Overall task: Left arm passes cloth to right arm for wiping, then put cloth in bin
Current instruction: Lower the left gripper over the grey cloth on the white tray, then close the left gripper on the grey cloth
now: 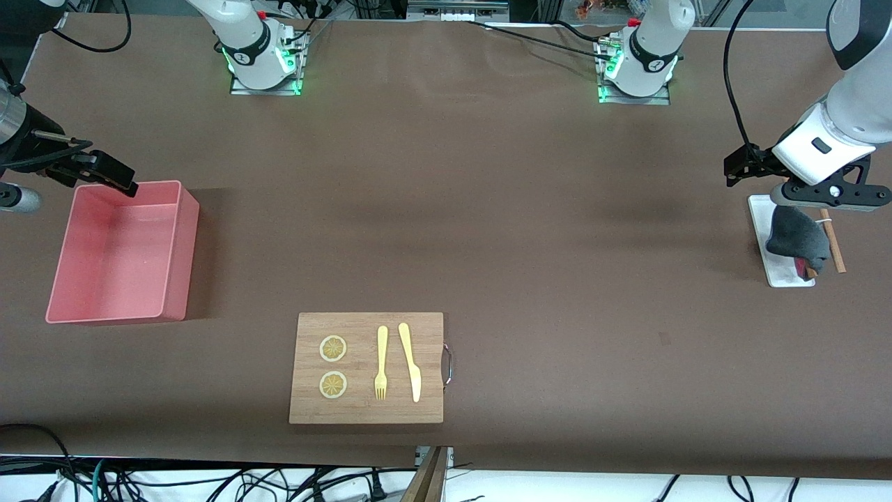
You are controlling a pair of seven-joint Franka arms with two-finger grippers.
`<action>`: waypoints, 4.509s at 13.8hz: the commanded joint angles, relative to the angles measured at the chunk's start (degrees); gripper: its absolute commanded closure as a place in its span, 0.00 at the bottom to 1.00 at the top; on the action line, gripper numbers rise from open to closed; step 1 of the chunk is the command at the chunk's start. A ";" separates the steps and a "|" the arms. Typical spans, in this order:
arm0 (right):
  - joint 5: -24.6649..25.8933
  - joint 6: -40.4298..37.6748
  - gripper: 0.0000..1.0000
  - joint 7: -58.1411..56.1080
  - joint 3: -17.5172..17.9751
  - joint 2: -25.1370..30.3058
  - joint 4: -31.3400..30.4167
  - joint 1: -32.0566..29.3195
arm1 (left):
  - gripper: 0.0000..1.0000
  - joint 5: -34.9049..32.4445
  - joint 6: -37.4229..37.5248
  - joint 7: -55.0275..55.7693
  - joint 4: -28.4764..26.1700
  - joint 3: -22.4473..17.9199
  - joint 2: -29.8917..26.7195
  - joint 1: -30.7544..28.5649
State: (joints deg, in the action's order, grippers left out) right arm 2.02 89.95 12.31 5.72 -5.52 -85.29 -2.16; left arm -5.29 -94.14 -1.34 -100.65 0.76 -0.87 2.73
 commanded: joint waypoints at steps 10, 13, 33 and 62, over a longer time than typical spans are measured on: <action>-0.26 -0.12 0.00 -2.99 -0.45 -0.55 1.18 -0.57 | 0.00 0.72 0.18 0.99 -0.78 0.21 -1.32 -1.94; -0.35 -0.12 0.00 -2.99 -0.45 -0.55 1.18 -0.48 | 0.00 0.72 0.09 0.38 -0.69 0.04 -1.06 -2.11; -0.61 0.14 0.00 -3.08 -0.45 -0.64 1.18 -0.57 | 0.00 0.11 -0.78 -7.62 16.00 -0.14 24.84 -13.61; -0.61 0.49 0.00 -2.99 -0.62 -0.72 1.18 -0.48 | 1.00 -4.20 -7.82 -22.83 15.92 -0.32 35.94 -24.26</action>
State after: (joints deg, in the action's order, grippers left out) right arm 2.02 90.62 10.37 4.95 -5.69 -85.28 -2.20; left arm -8.42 -103.06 -23.04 -86.36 0.07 34.89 -21.41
